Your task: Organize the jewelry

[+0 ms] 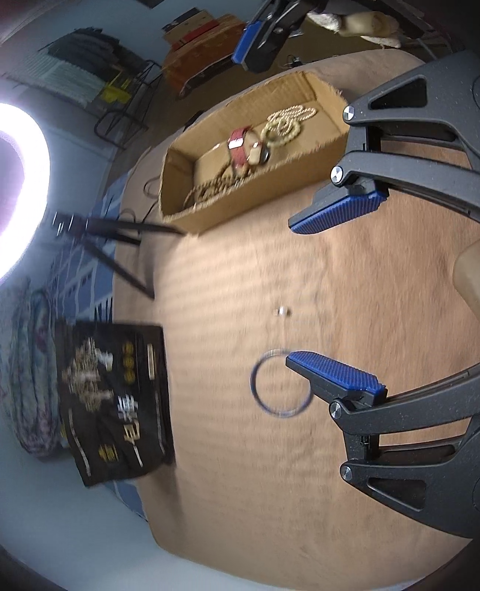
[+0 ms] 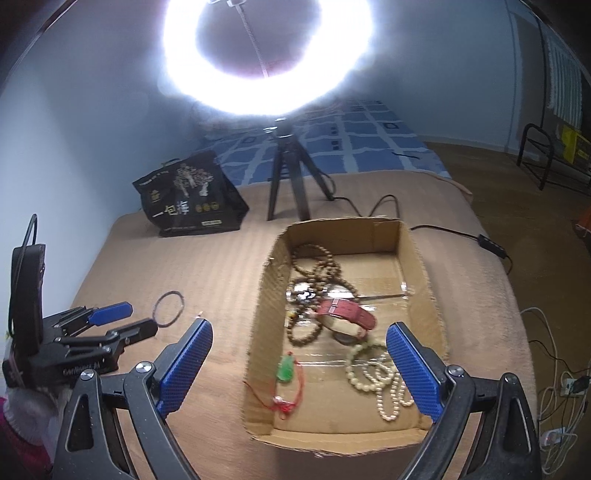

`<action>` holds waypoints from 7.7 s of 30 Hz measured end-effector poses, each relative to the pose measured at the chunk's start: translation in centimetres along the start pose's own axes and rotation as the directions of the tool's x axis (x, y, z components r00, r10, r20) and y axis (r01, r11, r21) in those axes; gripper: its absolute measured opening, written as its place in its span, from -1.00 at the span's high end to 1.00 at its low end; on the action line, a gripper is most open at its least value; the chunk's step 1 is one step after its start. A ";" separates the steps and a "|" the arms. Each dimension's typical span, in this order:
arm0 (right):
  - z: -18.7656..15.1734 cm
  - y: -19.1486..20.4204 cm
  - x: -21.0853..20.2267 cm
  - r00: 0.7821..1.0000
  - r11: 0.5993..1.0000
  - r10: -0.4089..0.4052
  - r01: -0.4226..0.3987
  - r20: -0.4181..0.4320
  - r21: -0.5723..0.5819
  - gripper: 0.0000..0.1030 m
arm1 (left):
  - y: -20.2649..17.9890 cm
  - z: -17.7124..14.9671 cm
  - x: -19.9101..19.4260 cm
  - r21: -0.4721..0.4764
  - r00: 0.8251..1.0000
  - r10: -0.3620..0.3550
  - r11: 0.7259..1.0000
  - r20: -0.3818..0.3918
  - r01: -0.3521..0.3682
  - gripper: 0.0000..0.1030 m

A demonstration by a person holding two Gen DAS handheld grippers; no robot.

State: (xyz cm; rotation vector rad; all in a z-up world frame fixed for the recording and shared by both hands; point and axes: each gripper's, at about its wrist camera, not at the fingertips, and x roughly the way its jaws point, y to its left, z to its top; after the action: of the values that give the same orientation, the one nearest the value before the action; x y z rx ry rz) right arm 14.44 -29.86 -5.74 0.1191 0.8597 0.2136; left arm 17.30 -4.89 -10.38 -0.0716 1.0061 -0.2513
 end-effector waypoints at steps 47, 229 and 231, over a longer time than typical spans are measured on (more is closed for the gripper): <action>1.5 9.2 14.2 0.948 0.982 0.189 -0.186 -0.257 0.035 0.30 | 8.9 1.1 10.2 -0.132 0.978 0.002 0.991 -0.209 -0.030 -0.32; 2.0 -6.1 0.9 0.987 0.985 -0.160 0.159 0.007 0.063 -0.74 | -14.3 -1.3 -0.5 0.206 0.993 -0.098 0.975 0.068 0.082 -0.48; 2.0 -5.8 0.4 0.987 0.986 -0.160 0.158 0.014 0.058 -0.74 | -14.0 -1.5 -1.0 0.206 0.993 -0.094 0.976 0.077 0.076 -0.48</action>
State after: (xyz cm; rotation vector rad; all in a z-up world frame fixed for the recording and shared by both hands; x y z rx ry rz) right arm 17.00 -35.39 -5.86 0.1051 0.8523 0.0383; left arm 13.09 -18.18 -7.88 0.0593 0.8876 -0.4246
